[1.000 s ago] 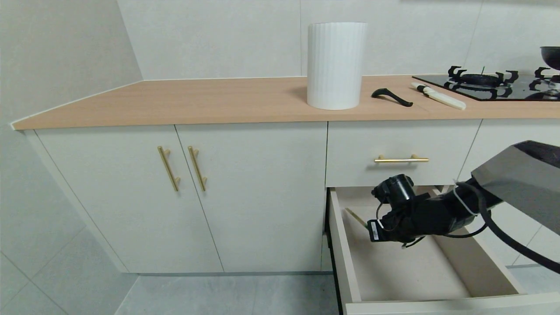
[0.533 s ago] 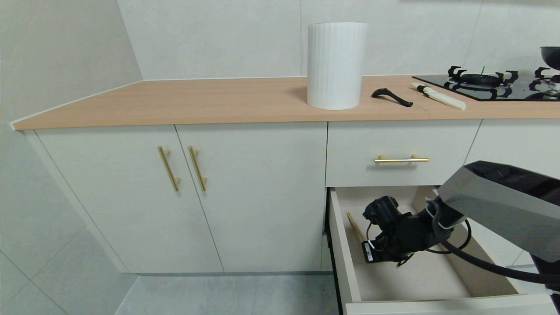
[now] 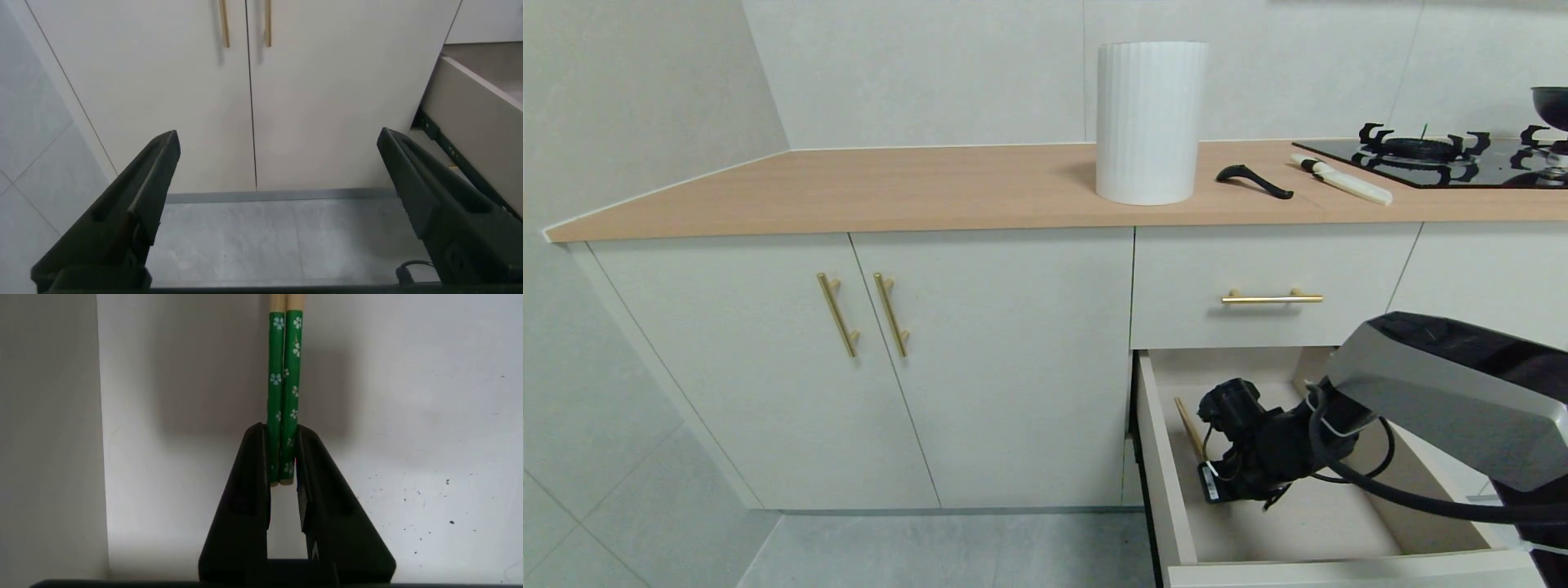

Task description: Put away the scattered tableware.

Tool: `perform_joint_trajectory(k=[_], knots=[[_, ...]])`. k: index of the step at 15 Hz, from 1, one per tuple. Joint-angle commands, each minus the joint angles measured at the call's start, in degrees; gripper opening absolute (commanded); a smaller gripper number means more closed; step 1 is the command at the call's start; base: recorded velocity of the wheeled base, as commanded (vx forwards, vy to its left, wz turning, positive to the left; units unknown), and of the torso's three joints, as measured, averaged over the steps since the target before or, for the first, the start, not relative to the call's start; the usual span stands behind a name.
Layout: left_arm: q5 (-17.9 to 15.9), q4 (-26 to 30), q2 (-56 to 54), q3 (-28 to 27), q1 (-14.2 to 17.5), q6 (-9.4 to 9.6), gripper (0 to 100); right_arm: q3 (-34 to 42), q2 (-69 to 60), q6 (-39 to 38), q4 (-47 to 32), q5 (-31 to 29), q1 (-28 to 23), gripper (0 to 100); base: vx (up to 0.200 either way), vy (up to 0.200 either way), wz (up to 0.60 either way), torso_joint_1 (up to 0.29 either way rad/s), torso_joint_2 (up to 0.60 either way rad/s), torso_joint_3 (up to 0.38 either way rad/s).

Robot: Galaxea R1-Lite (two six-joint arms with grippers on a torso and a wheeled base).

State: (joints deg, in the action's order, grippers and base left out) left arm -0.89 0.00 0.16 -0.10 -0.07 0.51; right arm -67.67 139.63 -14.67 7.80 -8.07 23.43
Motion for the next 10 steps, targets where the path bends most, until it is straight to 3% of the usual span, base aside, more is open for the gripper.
perform_joint_trajectory(k=[1, 2, 3, 10], knots=[[0.0, 0.0, 0.0, 0.0, 0.0, -0.07, 100, 0.1, 0.0, 0.0, 0.0, 0.0, 0.0, 0, 0.0, 0.0, 0.0, 0.0, 0.0, 0.0], [0.0, 0.0, 0.0, 0.0, 0.0, 0.02, 100, 0.1, -0.1, 0.1, 0.0, 0.0, 0.0, 0, 0.0, 0.0, 0.0, 0.0, 0.0, 0.0], [0.0, 0.0, 0.0, 0.0, 0.0, -0.07, 100, 0.0, 0.0, 0.1, 0.0, 0.0, 0.0, 100, 0.0, 0.0, 0.0, 0.0, 0.0, 0.0], [0.0, 0.0, 0.0, 0.0, 0.0, -0.07, 100, 0.3, -0.4, -0.4, 0.0, 0.1, 0.0, 100, 0.0, 0.0, 0.0, 0.0, 0.0, 0.0]])
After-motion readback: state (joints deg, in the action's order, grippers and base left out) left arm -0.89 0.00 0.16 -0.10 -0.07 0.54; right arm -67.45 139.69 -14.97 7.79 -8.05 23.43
